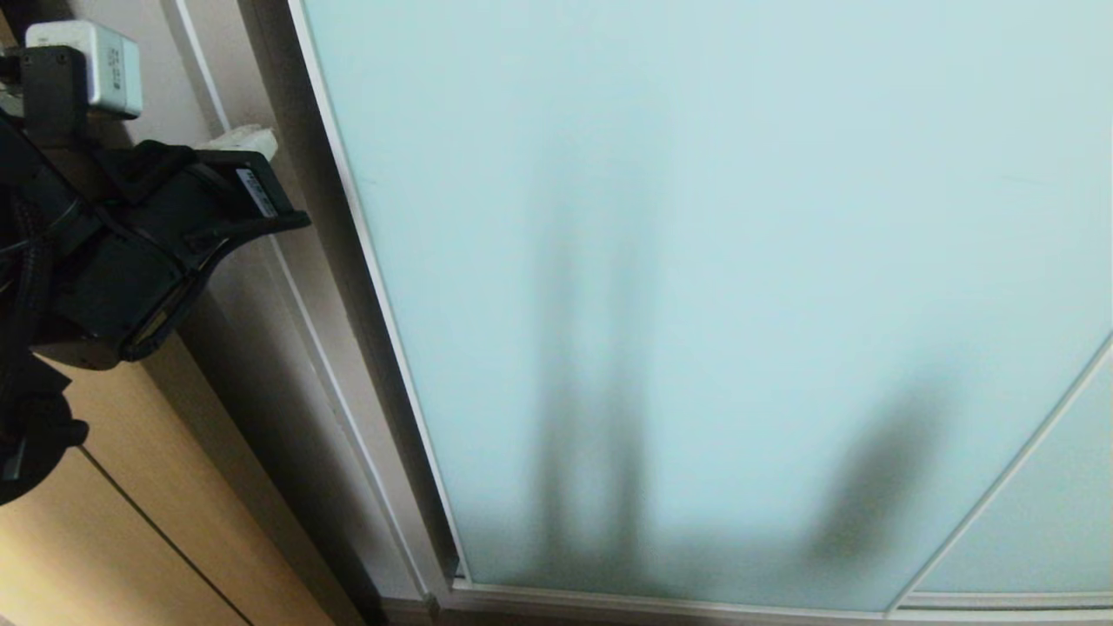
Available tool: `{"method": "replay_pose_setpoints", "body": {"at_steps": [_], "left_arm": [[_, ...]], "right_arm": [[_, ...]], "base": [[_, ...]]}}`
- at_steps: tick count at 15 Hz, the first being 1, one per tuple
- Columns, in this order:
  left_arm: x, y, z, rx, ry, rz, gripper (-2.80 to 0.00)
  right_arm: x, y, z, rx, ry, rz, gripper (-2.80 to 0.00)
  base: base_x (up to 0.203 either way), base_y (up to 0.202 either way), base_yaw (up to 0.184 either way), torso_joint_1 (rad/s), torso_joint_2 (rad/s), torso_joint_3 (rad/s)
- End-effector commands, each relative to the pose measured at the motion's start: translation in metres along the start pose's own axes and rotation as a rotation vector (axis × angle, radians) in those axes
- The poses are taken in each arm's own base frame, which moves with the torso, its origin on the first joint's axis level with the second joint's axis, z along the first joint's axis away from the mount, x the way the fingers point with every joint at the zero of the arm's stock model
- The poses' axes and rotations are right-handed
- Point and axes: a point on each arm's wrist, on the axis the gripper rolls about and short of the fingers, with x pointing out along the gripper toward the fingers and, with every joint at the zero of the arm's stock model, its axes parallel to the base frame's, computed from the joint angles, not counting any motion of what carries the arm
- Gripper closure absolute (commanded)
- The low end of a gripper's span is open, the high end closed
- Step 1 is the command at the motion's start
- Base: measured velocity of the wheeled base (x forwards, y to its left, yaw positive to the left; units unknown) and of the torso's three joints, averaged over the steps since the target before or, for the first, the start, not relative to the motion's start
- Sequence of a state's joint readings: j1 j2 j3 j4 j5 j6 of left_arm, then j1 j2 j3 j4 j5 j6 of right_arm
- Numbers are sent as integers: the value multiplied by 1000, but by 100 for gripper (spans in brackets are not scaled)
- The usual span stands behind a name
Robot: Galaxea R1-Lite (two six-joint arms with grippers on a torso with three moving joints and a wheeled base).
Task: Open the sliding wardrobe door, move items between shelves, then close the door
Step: Open the door
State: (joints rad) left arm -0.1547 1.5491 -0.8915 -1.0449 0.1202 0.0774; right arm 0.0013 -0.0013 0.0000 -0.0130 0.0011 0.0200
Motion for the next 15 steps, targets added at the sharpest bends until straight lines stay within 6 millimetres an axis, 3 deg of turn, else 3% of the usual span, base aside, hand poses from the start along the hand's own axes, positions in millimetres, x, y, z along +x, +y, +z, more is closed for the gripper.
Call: {"method": "replay_pose_setpoints", "body": {"at_steps": [1, 11, 15], "left_arm": [[12, -3, -15, 3, 29, -5, 0], [36, -9, -38, 3, 57, -71, 0], [34, -29, -41, -19, 68, -144, 0]], "right_arm": [[0, 0, 0, 0, -1, 1, 0], [0, 0, 0, 0, -1, 1, 0], [0, 0, 0, 0, -1, 1, 0]], "base": [[0, 0, 0, 0, 0, 0], [0, 0, 0, 0, 0, 0], [0, 0, 0, 0, 0, 0]]}}
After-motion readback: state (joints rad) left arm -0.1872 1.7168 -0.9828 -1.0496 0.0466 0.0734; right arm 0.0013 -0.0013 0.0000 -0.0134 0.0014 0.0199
